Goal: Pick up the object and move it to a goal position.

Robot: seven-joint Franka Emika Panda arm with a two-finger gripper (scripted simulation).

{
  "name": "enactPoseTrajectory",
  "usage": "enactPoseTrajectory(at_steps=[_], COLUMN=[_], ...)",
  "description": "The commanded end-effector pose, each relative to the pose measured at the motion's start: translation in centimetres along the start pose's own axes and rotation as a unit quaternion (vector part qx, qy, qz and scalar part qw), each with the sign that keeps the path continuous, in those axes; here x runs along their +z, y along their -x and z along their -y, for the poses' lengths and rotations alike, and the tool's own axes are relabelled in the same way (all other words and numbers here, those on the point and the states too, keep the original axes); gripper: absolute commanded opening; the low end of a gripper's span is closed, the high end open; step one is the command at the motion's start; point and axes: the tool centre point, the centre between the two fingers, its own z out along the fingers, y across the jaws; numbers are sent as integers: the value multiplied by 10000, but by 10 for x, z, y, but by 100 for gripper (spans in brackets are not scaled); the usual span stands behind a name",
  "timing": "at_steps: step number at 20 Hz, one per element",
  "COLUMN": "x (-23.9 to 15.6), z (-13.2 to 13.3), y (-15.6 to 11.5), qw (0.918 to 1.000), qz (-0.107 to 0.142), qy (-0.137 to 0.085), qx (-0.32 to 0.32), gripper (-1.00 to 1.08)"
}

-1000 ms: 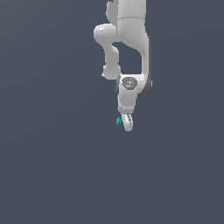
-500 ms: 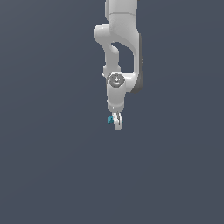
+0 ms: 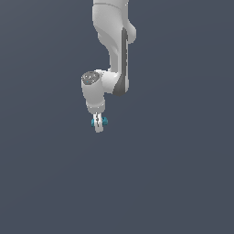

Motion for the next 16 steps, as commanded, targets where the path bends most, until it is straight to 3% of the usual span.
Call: enactPoseTrajectory(at_steps=[1, 9, 16], x=[-7, -23, -26], z=[-5, -14, -15], y=[-30, -97, -115], qw=[10000, 10000, 10000], qz=[-2, -5, -5], qy=[-3, -1, -1], qx=[-7, -8, -8], gripper=[-100, -100, -100])
